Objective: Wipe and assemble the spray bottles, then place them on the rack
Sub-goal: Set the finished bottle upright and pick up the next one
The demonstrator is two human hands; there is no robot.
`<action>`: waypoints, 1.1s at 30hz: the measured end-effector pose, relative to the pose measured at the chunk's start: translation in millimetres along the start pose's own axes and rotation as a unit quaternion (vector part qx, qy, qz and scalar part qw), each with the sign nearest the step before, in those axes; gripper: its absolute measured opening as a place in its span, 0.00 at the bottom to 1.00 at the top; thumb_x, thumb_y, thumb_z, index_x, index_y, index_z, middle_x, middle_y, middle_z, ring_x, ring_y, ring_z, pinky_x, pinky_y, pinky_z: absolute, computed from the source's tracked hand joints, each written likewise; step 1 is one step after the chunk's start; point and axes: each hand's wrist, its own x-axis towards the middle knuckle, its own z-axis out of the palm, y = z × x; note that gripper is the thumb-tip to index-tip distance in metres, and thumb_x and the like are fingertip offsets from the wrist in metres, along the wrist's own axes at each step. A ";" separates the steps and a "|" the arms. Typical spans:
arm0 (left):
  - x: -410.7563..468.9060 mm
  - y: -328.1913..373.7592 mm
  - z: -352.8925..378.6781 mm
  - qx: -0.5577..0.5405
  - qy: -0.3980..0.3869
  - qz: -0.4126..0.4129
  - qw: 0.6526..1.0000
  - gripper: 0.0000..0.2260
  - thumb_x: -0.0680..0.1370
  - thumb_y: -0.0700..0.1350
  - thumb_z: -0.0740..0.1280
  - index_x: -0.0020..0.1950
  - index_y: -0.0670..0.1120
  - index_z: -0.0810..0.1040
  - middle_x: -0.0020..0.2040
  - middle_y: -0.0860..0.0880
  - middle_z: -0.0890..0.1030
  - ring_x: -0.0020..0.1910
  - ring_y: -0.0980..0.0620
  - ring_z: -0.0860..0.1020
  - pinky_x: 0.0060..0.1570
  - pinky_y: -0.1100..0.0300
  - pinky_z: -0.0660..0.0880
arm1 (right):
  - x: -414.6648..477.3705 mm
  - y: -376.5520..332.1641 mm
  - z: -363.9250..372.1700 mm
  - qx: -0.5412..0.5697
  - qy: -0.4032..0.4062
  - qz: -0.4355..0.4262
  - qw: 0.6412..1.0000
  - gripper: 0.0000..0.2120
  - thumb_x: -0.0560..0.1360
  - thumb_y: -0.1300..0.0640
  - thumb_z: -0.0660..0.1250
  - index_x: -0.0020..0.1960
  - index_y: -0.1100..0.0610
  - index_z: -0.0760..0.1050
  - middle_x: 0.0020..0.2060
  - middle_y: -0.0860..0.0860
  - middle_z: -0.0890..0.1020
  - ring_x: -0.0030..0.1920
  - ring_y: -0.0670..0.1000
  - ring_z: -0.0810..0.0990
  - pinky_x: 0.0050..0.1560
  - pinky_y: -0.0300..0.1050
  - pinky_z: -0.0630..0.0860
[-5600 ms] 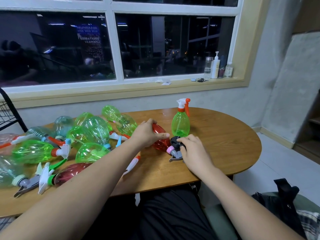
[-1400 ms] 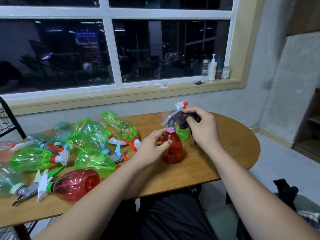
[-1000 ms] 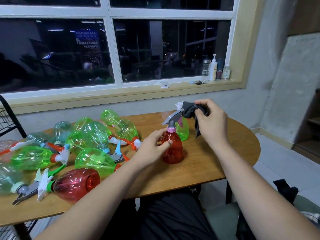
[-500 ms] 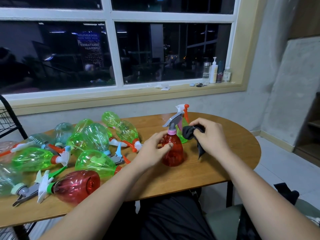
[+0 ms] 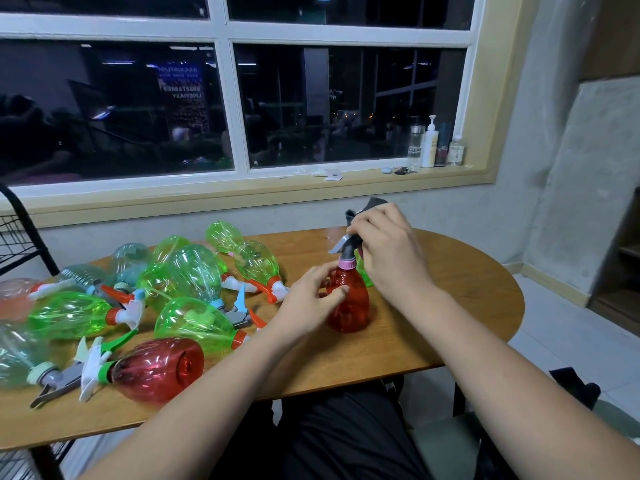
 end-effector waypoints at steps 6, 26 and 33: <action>1.8 1.4 0.9 0.026 0.006 0.004 1.000 0.20 0.81 0.57 0.69 0.73 0.60 0.75 0.64 0.58 0.79 0.64 0.57 0.78 0.67 0.50 0.78 | -4.0 -15.4 -2.0 0.005 -0.071 -0.068 0.995 0.10 0.71 0.69 0.71 0.49 0.58 0.82 0.49 0.50 0.82 0.57 0.57 0.76 0.56 0.53 0.75; -6.2 9.4 1.9 -0.052 0.005 -0.018 0.998 0.27 0.71 0.69 0.77 0.61 0.59 0.71 0.63 0.59 0.80 0.66 0.62 0.76 0.66 0.49 0.78 | -18.1 23.8 -20.0 0.114 0.004 0.160 0.980 0.17 0.77 0.69 0.69 0.60 0.54 0.85 0.53 0.47 0.86 0.56 0.50 0.81 0.57 0.42 0.76; -10.8 14.4 0.0 -0.106 -0.030 -0.034 0.993 0.26 0.78 0.63 0.72 0.74 0.66 0.68 0.71 0.59 0.78 0.72 0.60 0.74 0.75 0.47 0.72 | -32.1 18.3 -25.0 0.187 0.045 0.270 0.944 0.19 0.79 0.67 0.70 0.67 0.54 0.82 0.57 0.45 0.85 0.57 0.40 0.80 0.55 0.20 0.69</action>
